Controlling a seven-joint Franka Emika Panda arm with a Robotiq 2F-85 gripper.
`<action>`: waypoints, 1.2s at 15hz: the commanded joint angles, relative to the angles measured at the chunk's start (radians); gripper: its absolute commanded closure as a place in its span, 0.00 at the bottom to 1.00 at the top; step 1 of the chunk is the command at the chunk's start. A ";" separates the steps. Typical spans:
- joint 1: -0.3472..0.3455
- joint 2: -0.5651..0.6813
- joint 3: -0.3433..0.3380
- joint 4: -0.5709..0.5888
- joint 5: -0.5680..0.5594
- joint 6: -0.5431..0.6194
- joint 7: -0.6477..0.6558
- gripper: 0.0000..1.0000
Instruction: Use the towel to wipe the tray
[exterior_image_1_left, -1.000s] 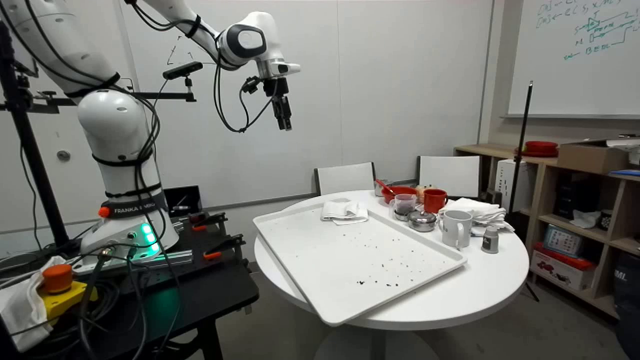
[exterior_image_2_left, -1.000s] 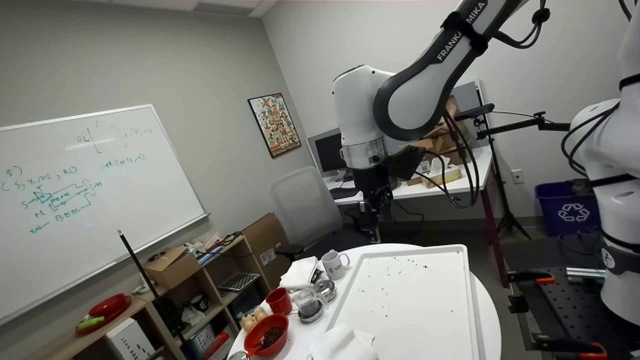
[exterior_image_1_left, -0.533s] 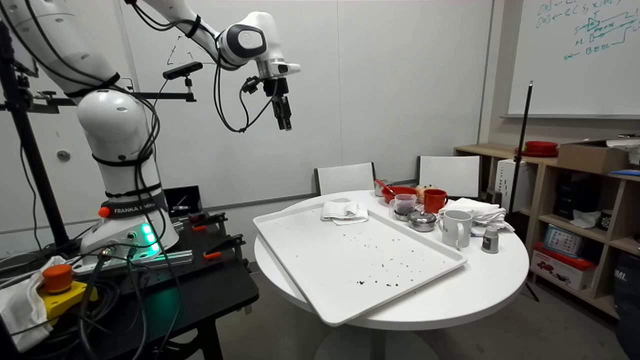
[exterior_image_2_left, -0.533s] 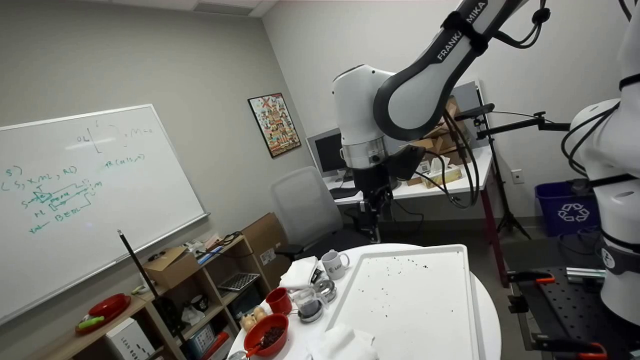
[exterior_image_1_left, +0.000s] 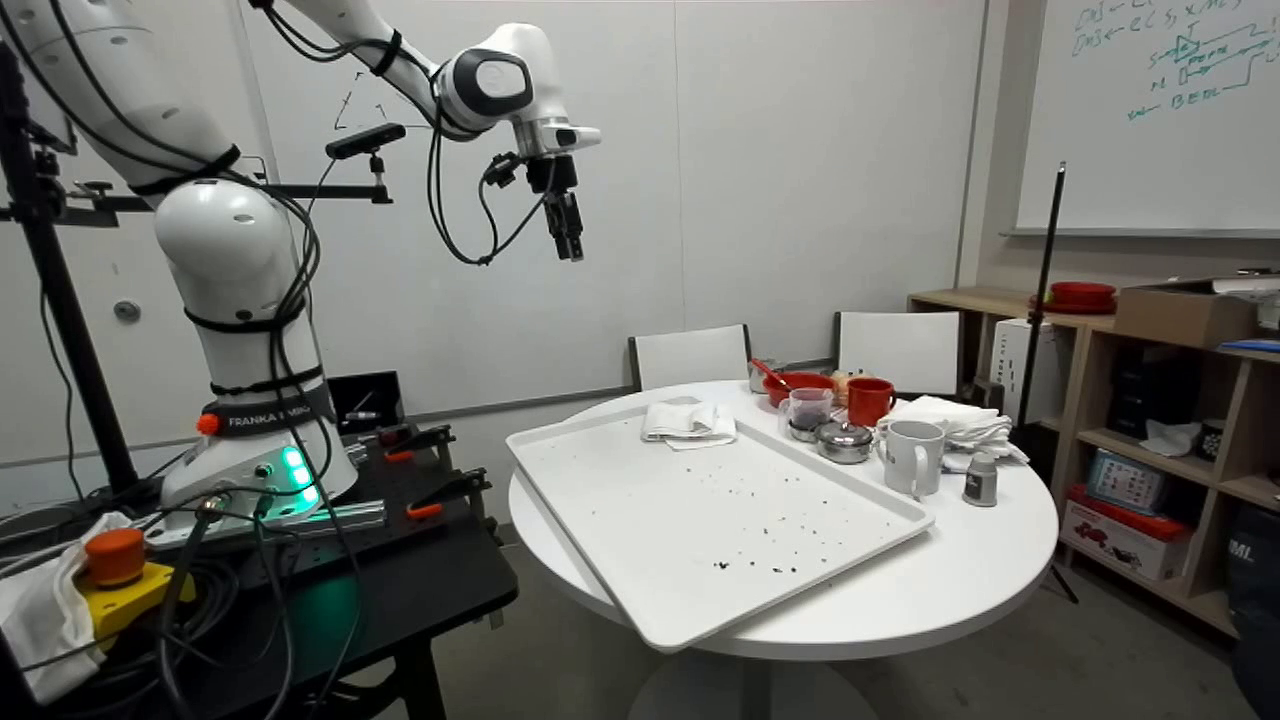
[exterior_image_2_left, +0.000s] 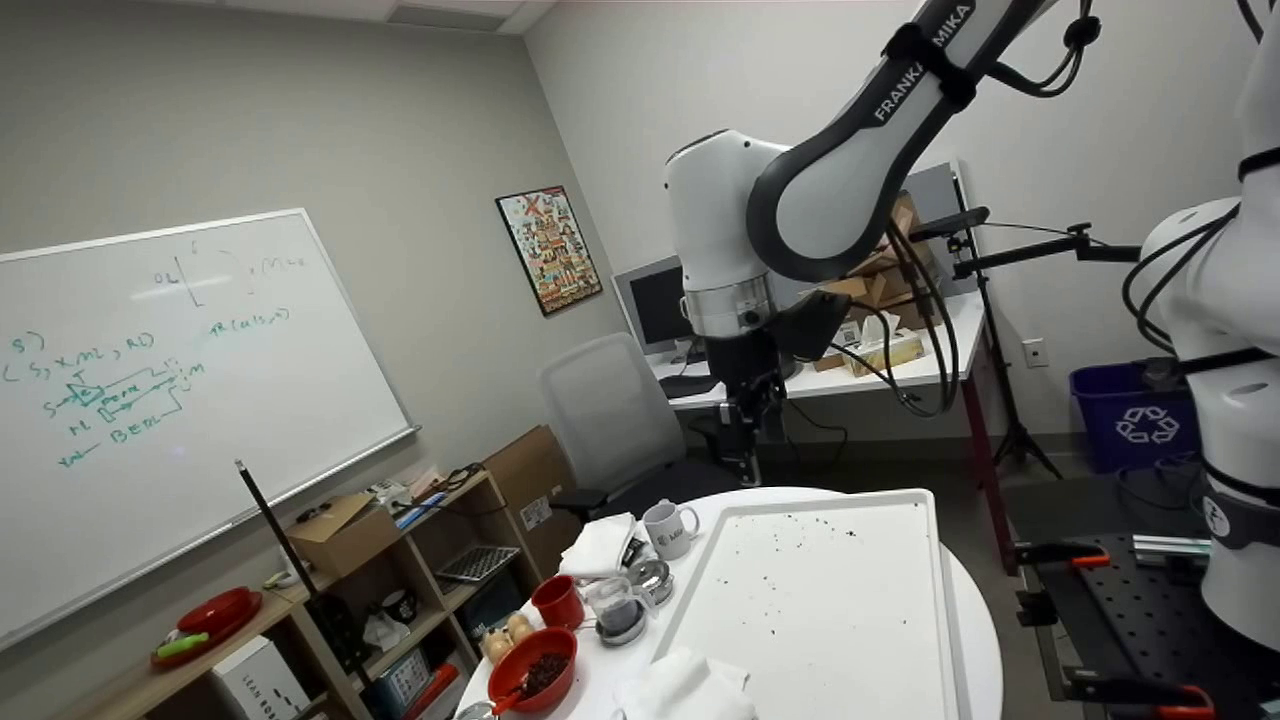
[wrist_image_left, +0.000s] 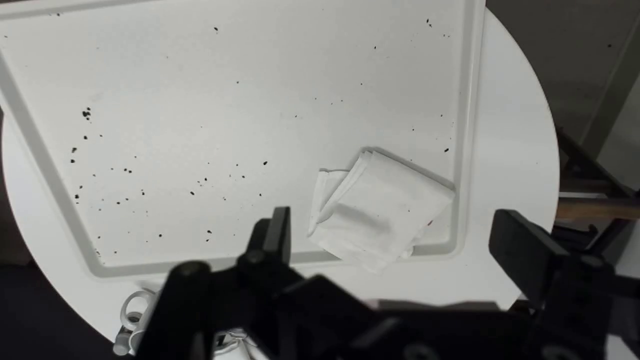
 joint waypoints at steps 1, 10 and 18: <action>0.011 0.006 -0.013 0.011 -0.006 -0.007 0.004 0.00; 0.004 0.161 -0.109 0.174 0.057 0.067 -0.107 0.00; -0.019 0.519 -0.194 0.483 0.134 -0.032 -0.144 0.00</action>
